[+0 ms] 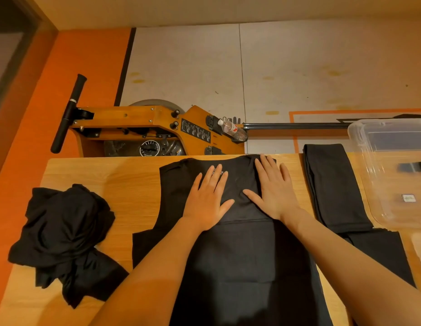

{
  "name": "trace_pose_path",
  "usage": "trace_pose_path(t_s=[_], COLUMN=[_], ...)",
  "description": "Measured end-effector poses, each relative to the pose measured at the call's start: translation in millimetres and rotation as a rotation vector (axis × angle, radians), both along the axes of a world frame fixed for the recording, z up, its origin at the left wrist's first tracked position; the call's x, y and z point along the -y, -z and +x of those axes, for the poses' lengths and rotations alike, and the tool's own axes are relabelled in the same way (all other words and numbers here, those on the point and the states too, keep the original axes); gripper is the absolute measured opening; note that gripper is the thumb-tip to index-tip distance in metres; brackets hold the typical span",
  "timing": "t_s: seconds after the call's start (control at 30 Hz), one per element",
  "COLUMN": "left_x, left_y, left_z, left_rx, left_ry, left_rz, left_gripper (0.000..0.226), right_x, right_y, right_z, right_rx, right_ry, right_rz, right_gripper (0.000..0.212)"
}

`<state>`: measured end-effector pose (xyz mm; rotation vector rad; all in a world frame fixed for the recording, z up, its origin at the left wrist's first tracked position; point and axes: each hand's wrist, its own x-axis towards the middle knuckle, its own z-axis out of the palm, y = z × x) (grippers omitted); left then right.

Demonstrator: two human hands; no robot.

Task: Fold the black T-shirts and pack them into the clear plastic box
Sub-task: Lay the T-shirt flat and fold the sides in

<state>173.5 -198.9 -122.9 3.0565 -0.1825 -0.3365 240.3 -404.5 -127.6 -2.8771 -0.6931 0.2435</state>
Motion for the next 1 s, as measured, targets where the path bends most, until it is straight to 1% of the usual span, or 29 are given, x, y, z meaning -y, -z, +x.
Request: trace_pose_path(t_s=[0.17, 0.33, 0.47, 0.57, 0.7, 0.9, 0.93, 1.0], left_x=[-6.1, -35.1, -52.8, -61.4, -68.5, -76.4, -76.8, -77.9], left_y=[-5.9, -5.8, -4.5, -3.5, -3.3, -4.9, -6.4, -11.2], left_z=[-1.3, -17.1, -20.5, -15.0, -9.3, -6.8, -6.6, -7.9], left_rx=[0.021, 0.017, 0.009, -0.008, 0.001, -0.028, -0.027, -0.013], left_ry=[-0.073, -0.245, -0.376, -0.382, -0.357, -0.323, -0.329, -0.349], left_rz=[-0.007, 0.062, 0.064, 0.053, 0.039, 0.054, 0.048, 0.033], left_gripper=[0.073, 0.074, 0.074, 0.075, 0.073, 0.072, 0.071, 0.068], right_x=[-4.8, -7.9, -12.1, -13.4, -16.1, -27.3, -27.8, -26.8], right_y=[-1.1, 1.2, -1.2, -2.9, -4.2, -2.9, -6.2, -13.2], right_z=[-6.5, -5.0, -4.8, -3.4, 2.4, 7.1, 6.9, 3.7], right_rx=[0.028, -0.001, -0.024, 0.009, 0.070, -0.022, -0.032, -0.014], right_ry=[-0.016, 0.017, 0.042, 0.038, -0.011, 0.036, 0.045, 0.068], right_rz=[-0.001, -0.012, -0.032, -0.039, -0.030, -0.099, -0.108, -0.071], right_gripper=[0.083, 0.091, 0.100, 0.103, 0.096, 0.108, 0.108, 0.102])
